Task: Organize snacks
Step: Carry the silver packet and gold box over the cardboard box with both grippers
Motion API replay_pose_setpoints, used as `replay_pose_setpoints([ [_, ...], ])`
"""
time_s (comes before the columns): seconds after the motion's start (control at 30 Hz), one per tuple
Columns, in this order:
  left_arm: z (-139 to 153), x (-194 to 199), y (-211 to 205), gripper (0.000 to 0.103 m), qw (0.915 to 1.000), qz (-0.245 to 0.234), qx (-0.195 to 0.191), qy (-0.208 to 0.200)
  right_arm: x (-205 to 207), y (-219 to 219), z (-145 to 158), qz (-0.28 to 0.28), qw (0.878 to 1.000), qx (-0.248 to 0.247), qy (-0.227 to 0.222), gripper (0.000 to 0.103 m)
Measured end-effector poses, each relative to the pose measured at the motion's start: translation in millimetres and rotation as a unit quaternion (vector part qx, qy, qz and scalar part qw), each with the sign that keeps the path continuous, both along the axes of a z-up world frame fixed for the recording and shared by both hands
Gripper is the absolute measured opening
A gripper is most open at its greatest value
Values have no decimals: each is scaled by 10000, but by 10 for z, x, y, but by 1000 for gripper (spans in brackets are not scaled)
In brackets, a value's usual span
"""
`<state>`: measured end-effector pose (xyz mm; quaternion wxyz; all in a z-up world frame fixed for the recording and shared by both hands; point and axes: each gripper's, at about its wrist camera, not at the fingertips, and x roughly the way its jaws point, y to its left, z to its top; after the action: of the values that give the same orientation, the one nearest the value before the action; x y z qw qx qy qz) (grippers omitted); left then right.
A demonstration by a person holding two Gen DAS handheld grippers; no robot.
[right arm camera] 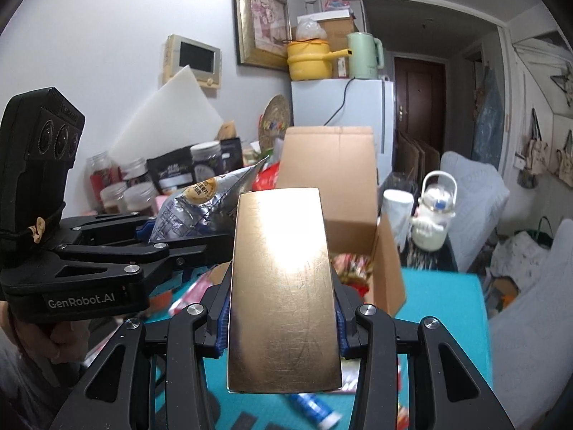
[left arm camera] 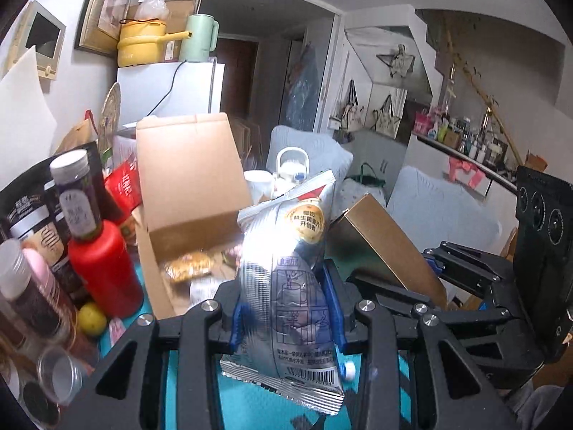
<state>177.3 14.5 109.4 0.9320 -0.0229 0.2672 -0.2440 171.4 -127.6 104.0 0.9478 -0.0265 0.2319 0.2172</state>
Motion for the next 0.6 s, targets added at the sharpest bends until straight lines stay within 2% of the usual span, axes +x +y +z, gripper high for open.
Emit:
replay_pose_setpoints([
  [0.23,68,445,-11,37,9995,131,-243,-149,442,-44,50,-42,10000,4,-65,43],
  [0.6,-108,1168,-16,37,9983,333,-470,-4,1200,-118,-85,-74,9995,291,72,43],
])
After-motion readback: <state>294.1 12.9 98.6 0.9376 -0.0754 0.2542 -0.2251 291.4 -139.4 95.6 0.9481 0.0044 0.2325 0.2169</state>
